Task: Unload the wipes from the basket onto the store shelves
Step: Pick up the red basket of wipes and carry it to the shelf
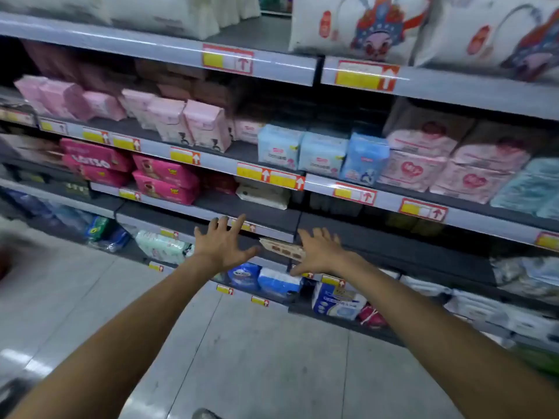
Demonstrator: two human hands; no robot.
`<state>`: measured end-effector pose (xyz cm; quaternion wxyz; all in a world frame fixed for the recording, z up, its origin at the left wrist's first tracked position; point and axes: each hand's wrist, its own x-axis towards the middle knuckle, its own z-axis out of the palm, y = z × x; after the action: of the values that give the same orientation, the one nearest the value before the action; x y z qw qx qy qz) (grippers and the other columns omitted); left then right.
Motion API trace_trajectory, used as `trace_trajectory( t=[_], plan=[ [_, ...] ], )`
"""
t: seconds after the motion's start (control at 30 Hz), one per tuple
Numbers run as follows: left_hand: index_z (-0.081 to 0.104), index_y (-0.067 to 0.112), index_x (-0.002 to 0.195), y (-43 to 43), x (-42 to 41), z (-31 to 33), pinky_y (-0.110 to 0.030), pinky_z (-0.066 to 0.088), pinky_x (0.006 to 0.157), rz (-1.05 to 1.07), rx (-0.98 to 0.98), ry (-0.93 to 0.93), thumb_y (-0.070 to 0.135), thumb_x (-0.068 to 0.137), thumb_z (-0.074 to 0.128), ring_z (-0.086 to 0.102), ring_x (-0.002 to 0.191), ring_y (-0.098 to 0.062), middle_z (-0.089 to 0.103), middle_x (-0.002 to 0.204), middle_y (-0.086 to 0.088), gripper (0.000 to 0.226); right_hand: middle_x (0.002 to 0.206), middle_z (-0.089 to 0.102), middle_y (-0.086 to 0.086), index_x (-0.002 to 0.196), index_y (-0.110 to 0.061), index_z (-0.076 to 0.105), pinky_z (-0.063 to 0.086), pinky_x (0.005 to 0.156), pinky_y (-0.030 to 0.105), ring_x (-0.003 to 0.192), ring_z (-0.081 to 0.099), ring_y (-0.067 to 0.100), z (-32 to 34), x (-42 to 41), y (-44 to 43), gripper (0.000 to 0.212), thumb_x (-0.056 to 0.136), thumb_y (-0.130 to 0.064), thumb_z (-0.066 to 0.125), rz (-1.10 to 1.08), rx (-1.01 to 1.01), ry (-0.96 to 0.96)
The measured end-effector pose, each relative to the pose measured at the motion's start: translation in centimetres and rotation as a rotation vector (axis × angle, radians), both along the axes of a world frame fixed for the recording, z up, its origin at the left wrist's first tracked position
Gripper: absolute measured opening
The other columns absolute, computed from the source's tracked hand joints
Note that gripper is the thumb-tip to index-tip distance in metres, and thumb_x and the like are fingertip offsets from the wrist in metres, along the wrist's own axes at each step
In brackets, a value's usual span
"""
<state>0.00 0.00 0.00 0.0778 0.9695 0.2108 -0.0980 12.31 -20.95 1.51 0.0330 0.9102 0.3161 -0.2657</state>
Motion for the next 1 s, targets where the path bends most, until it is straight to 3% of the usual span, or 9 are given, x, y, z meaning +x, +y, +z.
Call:
trace_trajectory(
  t=[0.23,0.53,0.73,1.0],
  plan=[
    [0.007,0.036,0.166,18.4,-12.1,-0.4,-0.065,0.026,0.118,0.21,0.032,0.016,0.088,0.086,0.035,0.019,0.156,-0.032,0.026,0.168,-0.01,0.099,0.151,0.037,0.021,0.154,-0.02,0.031,0.026,0.117,0.057,0.142,0.031,0.041,1.4,-7.8,21.6,0.099,0.078,-0.074,0.067,0.203,0.007,-0.051],
    [0.014,0.036,0.164,35.5,-31.6,2.4,-0.063,0.035,0.113,0.619,0.024,-0.1,0.087,0.082,0.036,0.028,0.152,-0.031,0.033,0.164,-0.008,0.1,0.167,0.012,0.02,0.164,-0.02,0.01,0.015,0.122,0.058,0.155,0.009,0.043,4.4,-20.3,45.5,0.104,0.087,-0.075,0.056,0.554,0.029,-0.077],
    [0.018,0.034,0.164,42.1,-42.8,2.6,-0.063,0.031,0.116,0.884,0.038,-0.097,0.082,0.086,0.046,0.031,0.151,-0.033,0.034,0.165,-0.008,0.096,0.158,0.028,0.02,0.16,-0.022,0.022,0.021,0.119,0.056,0.148,0.022,0.04,4.6,-28.5,57.6,0.096,0.086,-0.074,0.056,0.791,0.114,-0.127],
    [0.011,0.035,0.165,50.9,-49.8,1.3,-0.064,0.027,0.119,1.051,0.07,-0.052,0.08,0.089,0.044,0.026,0.154,-0.032,0.033,0.165,-0.01,0.095,0.161,0.024,0.022,0.161,-0.021,0.017,0.018,0.121,0.058,0.151,0.018,0.041,2.2,-34.6,72.2,0.1,0.086,-0.073,0.057,0.966,0.135,-0.121]
  ],
)
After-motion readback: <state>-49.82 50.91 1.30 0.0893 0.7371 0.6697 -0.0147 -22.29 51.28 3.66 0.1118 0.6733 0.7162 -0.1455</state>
